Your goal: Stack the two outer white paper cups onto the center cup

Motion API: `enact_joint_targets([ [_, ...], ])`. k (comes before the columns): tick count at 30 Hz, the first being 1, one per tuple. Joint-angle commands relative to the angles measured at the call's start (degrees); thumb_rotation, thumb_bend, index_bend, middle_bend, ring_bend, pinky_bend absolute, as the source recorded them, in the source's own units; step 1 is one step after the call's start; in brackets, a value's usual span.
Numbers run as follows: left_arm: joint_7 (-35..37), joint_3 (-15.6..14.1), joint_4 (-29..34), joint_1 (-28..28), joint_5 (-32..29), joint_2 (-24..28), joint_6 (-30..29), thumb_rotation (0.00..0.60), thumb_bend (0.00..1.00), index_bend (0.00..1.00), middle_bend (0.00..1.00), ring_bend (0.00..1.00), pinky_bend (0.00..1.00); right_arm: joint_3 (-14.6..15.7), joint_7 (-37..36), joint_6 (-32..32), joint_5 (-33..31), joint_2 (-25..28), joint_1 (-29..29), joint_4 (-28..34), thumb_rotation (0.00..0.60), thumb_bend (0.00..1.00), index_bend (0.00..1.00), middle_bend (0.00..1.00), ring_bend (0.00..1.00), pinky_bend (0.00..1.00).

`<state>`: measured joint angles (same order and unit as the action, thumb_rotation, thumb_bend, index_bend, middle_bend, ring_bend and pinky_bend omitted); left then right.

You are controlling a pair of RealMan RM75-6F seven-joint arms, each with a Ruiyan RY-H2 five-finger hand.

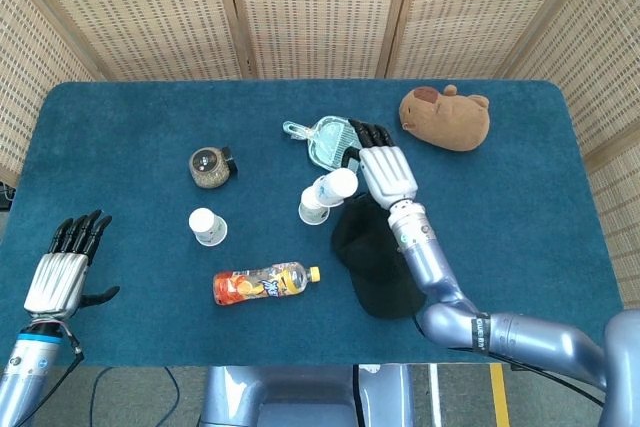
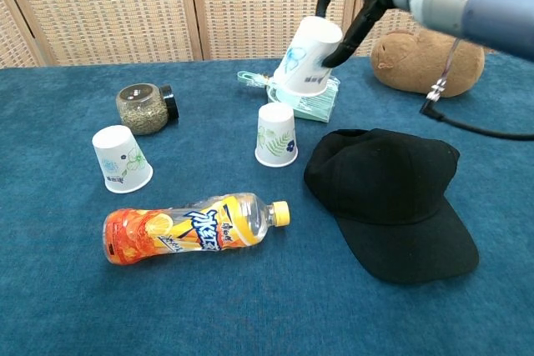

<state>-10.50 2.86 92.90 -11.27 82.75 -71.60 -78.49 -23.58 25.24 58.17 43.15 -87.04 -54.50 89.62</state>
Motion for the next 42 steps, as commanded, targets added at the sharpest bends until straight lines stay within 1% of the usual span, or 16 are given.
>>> enact_joint_targets([
  [1,0.42,-0.09,-0.13,-0.17,0.09,0.06,0.31,0.6,0.03,0.0,0.0,0.0,0.0,0.57,1.27,0.62,-0.96,-2.94,-1.78,-2.17,0.6,0.26,0.52,0.1,0.06,0.08],
  [6,1.27,0.04,-0.48,-0.25,-0.37,0.17,0.66,0.6,0.03,0.0,0.0,0.0,0.0,1.2,2.33,0.93,-1.38,-5.48,-3.08,-5.08,0.6,0.26,0.52,0.1,0.06,0.08],
  [12,1.84,0.04,-0.79,-0.5,-0.93,0.17,1.44,0.6,0.03,0.0,0.0,0.0,0.0,1.83,1.78,0.04,-1.64,-8.64,-4.09,-9.72,0.6,0.26,0.52,0.1,0.06,0.08],
  [21,1.65,0.13,-1.18,-0.79,-1.61,-0.09,2.04,0.6,0.03,0.0,0.0,0.0,0.0,1.81,0.99,-1.46,-1.62,-10.45,-4.9,-13.07,0.6,0.26,0.52,0.09,0.06,0.08],
  [22,1.62,0.16,-1.24,-0.83,-1.7,-0.11,2.09,0.6,0.03,0.0,0.0,0.0,0.0,1.88,1.03,-1.62,-1.57,-10.59,-5.0,-13.32,0.6,0.25,0.51,0.08,0.06,0.07],
  [24,1.59,0.17,-1.33,-0.89,-1.87,-0.17,2.26,0.6,0.03,0.0,0.0,0.0,0.0,2.17,1.23,-2.15,-1.5,-10.72,-5.16,-13.56,0.6,0.22,0.45,0.05,0.05,0.05],
  [26,1.51,0.12,-1.42,-0.92,-1.98,-0.25,2.38,0.6,0.03,0.0,0.0,0.0,0.0,2.67,1.84,-2.64,-1.52,-10.65,-5.28,-13.63,0.6,0.17,0.35,0.01,0.03,0.04],
  [27,1.5,0.11,-1.44,-0.93,-2.0,-0.27,2.4,0.6,0.03,0.0,0.0,0.0,0.0,2.81,2.08,-2.73,-1.54,-10.6,-5.31,-13.61,0.6,0.16,0.32,0.0,0.02,0.04],
  [29,1.43,0.07,-1.47,-0.99,-1.93,-0.33,2.43,0.6,0.03,0.0,0.0,0.0,0.0,3.04,2.47,-2.88,-1.74,-10.36,-5.26,-13.26,0.6,0.15,0.29,0.0,0.01,0.04],
  [33,1.38,-0.04,-1.44,-0.99,-1.83,-0.39,2.39,0.6,0.03,0.0,0.0,0.0,0.0,3.16,2.18,-1.78,-1.1,-9.4,-4.43,-12.01,0.6,0.15,0.29,0.0,0.01,0.04],
  [34,1.39,-0.03,-1.4,-0.96,-1.84,-0.36,2.31,0.6,0.03,0.0,0.0,0.0,0.0,3.46,1.18,-0.08,-0.05,-8.05,-2.86,-10.55,0.6,0.15,0.29,0.0,0.01,0.04],
  [37,1.45,-0.03,-1.37,-0.97,-1.93,-0.28,2.34,0.6,0.03,0.0,0.0,0.0,0.0,5.15,-1.43,2.34,3.53,-4.74,0.74,-7.11,0.6,0.15,0.29,0.0,0.01,0.03],
  [42,1.39,0.23,-1.7,-1.15,-3.21,-0.47,3.13,0.6,0.03,0.0,0.0,0.0,0.0,9.01,-2.6,6.73,9.07,0.4,6.1,-3.65,0.6,0.15,0.27,0.0,0.0,0.02],
])
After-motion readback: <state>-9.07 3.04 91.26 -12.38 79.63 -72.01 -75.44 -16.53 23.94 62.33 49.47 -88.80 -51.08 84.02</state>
